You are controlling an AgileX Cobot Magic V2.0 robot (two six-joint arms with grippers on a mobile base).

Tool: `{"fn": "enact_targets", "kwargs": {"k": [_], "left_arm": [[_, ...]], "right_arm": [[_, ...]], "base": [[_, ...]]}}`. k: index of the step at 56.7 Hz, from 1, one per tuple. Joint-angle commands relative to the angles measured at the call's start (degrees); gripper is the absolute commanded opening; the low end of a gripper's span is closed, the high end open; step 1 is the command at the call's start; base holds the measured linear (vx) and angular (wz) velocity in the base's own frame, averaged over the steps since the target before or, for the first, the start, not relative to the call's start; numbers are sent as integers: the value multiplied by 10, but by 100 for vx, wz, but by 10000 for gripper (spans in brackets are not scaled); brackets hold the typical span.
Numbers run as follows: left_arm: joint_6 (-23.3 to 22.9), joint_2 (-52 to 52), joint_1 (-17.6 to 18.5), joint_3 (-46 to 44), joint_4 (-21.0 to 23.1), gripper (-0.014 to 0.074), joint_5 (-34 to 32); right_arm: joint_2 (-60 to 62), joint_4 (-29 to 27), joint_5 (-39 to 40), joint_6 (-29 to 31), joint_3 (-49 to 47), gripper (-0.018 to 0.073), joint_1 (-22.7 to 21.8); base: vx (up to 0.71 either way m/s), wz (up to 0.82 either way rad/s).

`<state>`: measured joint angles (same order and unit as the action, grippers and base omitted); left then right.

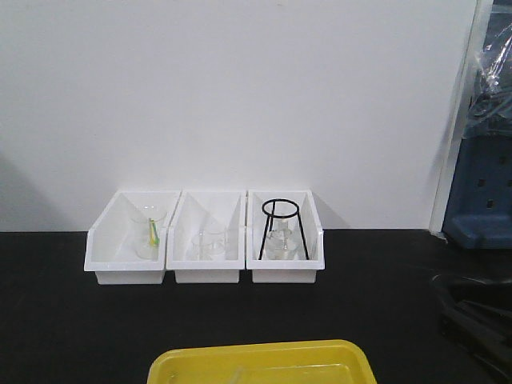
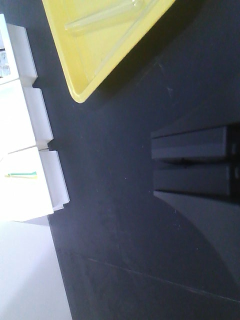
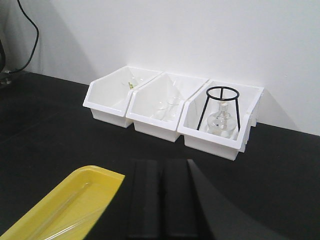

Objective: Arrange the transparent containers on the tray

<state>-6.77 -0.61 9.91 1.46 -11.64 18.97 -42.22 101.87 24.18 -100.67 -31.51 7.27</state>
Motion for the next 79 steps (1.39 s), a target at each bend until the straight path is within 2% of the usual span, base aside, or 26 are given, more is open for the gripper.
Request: {"fn": "enact_targets", "kwargs": {"k": [1, 25, 28, 31, 33, 36, 39, 49, 51, 55, 60, 64, 79], "left_arm": [[-5, -14, -2, 18, -3, -8, -48], [-5, -14, -2, 18, -3, -8, -48], [-5, -14, -2, 18, -3, -8, -48], [-5, -14, -2, 18, -3, -8, -48], [-5, -14, -2, 18, -3, -8, -48], [-5, -14, -2, 18, -3, -8, -48], [-5, -14, -2, 18, -3, -8, -48], [-5, -14, -2, 18, -3, -8, -48], [-5, -14, -2, 18, -3, -8, -48], [-5, -14, -2, 18, -3, -8, -48], [-5, -14, -2, 18, -3, -8, -48], [-5, -14, -2, 18, -3, -8, -48], [-5, -14, -2, 18, -3, -8, -48]], "right_arm": [[3, 8, -10, 6, -15, -11, -3], [3, 4, -10, 2, -15, -11, -3], [2, -16, -6, 1, -15, -11, -3], [2, -61, -10, 18, -15, -11, -3], [1, -102, -22, 46, -15, -11, -3], [-5, -179, -45, 121, -15, -11, -3], [-12, -299, -70, 212, -15, -11, -3], [-23, -743, -171, 615, -15, -11, -3], [-13, -815, -198, 691, -15, -11, -3], [18, -915, -262, 832, -14, -11, -3], [73, -987, -300, 970, 17, -11, -3], [129, -1012, -294, 1024, 70, -11, -3], [323, -1013, -249, 1025, 292, -11, -3]], "base": [[0, 0], [0, 0], [0, 0], [0, 0], [0, 0], [0, 0], [0, 0], [0, 0], [0, 0], [0, 0], [0, 0], [0, 0], [0, 0]]}}
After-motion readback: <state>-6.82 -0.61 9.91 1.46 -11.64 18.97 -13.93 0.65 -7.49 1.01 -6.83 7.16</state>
